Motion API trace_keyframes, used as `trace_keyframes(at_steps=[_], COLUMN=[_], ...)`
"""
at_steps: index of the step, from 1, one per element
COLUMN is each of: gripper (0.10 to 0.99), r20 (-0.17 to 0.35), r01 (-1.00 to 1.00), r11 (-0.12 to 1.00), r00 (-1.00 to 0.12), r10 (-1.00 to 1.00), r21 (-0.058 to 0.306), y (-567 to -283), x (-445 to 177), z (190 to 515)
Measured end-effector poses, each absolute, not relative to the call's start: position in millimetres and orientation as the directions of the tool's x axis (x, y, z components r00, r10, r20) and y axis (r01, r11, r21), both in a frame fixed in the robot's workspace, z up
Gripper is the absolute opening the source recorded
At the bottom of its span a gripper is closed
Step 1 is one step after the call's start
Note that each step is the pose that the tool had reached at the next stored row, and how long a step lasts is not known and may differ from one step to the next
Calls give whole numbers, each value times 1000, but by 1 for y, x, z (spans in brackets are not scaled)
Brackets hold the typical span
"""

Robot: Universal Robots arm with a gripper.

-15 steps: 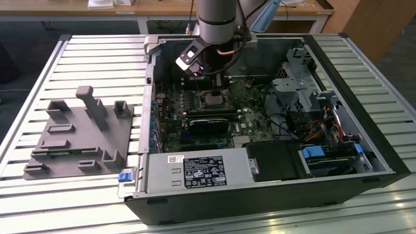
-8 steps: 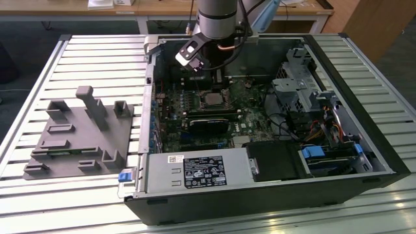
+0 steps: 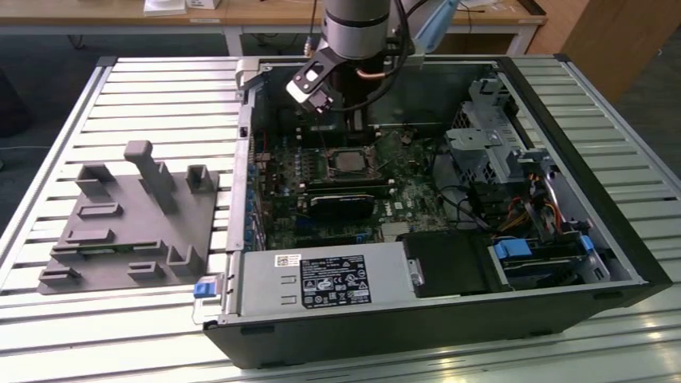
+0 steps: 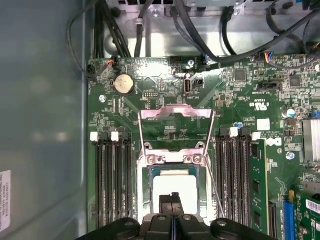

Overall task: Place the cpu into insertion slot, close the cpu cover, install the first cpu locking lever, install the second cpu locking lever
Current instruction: 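Close the cpu cover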

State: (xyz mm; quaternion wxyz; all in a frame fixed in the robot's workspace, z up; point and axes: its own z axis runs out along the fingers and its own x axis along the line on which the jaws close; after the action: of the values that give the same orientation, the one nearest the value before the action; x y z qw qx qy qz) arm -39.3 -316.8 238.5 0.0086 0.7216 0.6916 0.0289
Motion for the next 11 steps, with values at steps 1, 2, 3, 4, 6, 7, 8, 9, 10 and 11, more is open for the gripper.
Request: trace_keyframes(at_steps=[1,2,3,4,6,7,8,9,10,11], gripper=[106,106,106,106,106,106,106,106,106,106], r20=[32,34,35,36,36,36,36,36,36,36], r01=[998,998,998,998,998,998,999,999,999,999], r11=[-43,-43,-43,-43,-43,-43,-43,-43,-43,-43], r00=[42,42,42,42,42,42,42,42,42,42], r10=[999,999,998,998,998,998,998,998,998,998], r21=[46,41,36,34,33,33,33,33,33,33], y=[-317,-317,-317,-317,-317,-317,-317,-317,-318,-318], x=[-39,-39,-39,-39,-39,-39,-39,-39,-39,-39], z=[239,239,239,240,240,240,240,240,240,240])
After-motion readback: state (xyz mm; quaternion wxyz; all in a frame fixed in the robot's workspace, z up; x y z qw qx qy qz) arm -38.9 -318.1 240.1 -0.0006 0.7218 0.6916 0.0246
